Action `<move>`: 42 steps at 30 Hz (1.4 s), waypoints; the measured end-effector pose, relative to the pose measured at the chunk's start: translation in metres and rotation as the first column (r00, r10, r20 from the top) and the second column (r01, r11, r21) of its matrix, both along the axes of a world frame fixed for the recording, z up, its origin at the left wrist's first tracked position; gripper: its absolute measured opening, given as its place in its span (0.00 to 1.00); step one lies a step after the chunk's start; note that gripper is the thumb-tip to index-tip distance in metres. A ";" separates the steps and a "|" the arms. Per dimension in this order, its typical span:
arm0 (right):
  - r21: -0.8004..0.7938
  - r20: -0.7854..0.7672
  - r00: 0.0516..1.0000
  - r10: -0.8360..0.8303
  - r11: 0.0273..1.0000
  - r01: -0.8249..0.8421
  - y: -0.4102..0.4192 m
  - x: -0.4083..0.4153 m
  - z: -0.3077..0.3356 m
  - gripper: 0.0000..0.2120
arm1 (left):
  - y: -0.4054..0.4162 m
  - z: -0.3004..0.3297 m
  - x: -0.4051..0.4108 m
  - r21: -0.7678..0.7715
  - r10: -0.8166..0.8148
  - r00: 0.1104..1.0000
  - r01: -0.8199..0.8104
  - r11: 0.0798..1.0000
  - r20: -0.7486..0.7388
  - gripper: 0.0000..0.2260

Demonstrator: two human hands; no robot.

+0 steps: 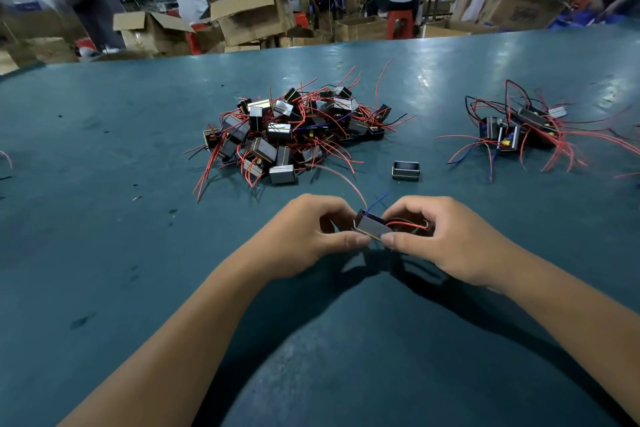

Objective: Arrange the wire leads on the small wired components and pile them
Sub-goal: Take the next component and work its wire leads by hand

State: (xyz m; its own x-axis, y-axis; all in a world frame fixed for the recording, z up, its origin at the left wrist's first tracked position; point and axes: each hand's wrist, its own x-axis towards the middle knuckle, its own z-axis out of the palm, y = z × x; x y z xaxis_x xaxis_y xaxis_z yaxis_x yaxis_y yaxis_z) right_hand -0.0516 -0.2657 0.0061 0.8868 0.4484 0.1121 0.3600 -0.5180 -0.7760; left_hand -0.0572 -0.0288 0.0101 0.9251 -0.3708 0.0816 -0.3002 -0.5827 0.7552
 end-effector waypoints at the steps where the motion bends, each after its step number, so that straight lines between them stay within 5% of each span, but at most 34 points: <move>1: 0.013 -0.006 1.000 0.012 1.000 -0.012 0.000 0.000 0.000 0.05 | 0.000 0.001 -0.001 -0.056 -0.004 1.000 0.003 0.998 -0.014 0.10; 11: 0.043 -0.011 0.998 0.068 0.997 -0.068 -0.004 0.000 0.005 0.05 | -0.016 -0.001 -0.009 -0.351 -0.042 0.984 -0.021 0.936 -0.170 0.13; 20: 0.096 -0.060 0.995 0.076 0.993 -0.070 0.001 -0.003 0.004 0.17 | -0.018 -0.001 -0.008 -0.391 0.032 0.978 -0.112 0.914 -0.206 0.16; 42: 0.181 -0.133 0.985 0.110 0.980 -0.085 -0.004 0.002 0.004 0.07 | -0.011 -0.003 -0.005 -0.424 -0.046 0.961 -0.077 0.902 -0.273 0.17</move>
State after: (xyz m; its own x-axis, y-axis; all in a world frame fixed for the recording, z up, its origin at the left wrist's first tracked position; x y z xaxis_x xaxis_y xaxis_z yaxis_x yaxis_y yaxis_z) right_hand -0.0495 -0.2693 0.0097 0.8523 0.5180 0.0724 0.2821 -0.3388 -0.8976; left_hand -0.0622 -0.0402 0.0070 0.9392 -0.3425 -0.0246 -0.0429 -0.1883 0.9812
